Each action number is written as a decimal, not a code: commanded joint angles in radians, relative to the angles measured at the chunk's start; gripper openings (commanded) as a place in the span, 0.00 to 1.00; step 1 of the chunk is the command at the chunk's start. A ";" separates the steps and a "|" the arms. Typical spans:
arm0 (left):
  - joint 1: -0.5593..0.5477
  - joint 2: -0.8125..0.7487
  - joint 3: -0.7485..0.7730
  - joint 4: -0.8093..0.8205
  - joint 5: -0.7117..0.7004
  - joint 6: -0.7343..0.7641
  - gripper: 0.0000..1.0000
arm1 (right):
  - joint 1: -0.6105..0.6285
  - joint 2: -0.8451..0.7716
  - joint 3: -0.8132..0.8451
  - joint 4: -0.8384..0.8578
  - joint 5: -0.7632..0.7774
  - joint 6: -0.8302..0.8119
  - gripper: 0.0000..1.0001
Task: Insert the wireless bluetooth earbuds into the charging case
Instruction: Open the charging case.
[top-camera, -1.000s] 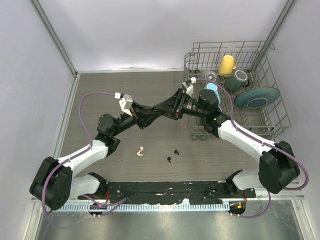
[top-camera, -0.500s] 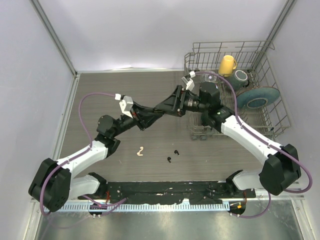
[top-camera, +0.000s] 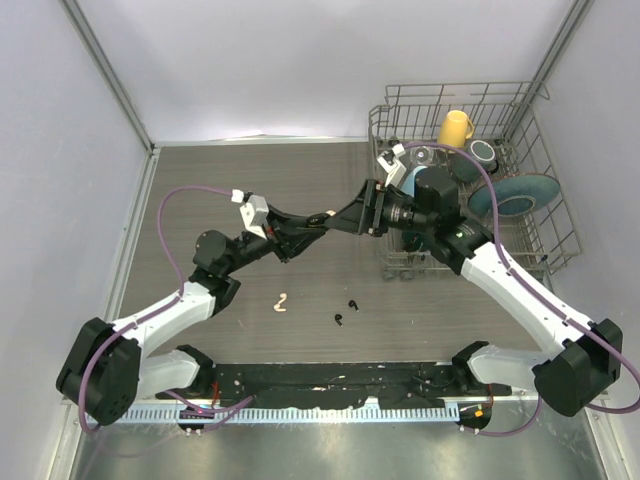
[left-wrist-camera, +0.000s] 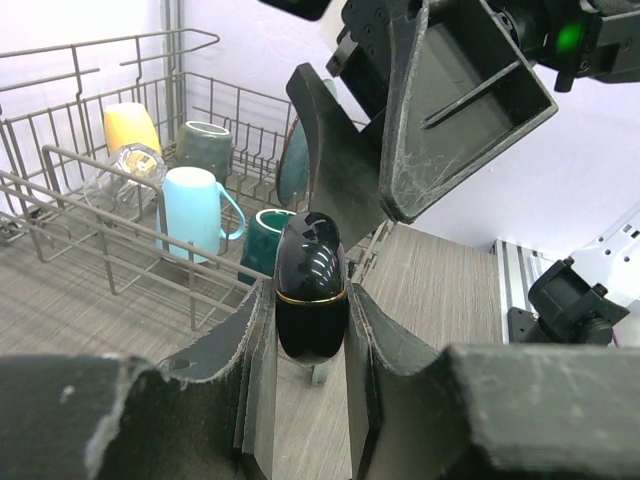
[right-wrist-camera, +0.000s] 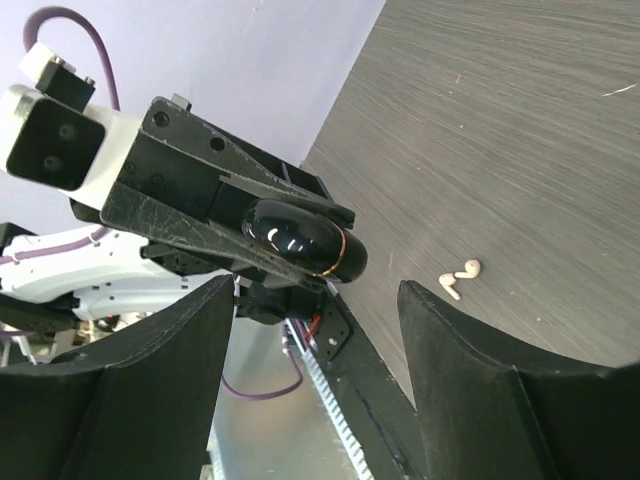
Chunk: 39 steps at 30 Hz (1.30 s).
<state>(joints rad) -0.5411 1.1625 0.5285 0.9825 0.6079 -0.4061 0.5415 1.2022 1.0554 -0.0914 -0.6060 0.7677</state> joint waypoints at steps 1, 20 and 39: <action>-0.002 -0.034 0.024 0.031 0.024 0.038 0.00 | -0.003 -0.036 0.058 -0.093 0.020 -0.149 0.72; -0.040 -0.037 0.047 0.019 0.044 0.036 0.00 | 0.000 -0.007 0.025 -0.041 0.095 -0.065 0.67; -0.056 -0.057 0.056 -0.038 0.055 0.098 0.00 | -0.012 0.046 0.020 0.065 0.057 0.064 0.67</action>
<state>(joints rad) -0.5774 1.1465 0.5392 0.8909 0.6155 -0.3325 0.5327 1.2381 1.0710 -0.1123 -0.5499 0.7902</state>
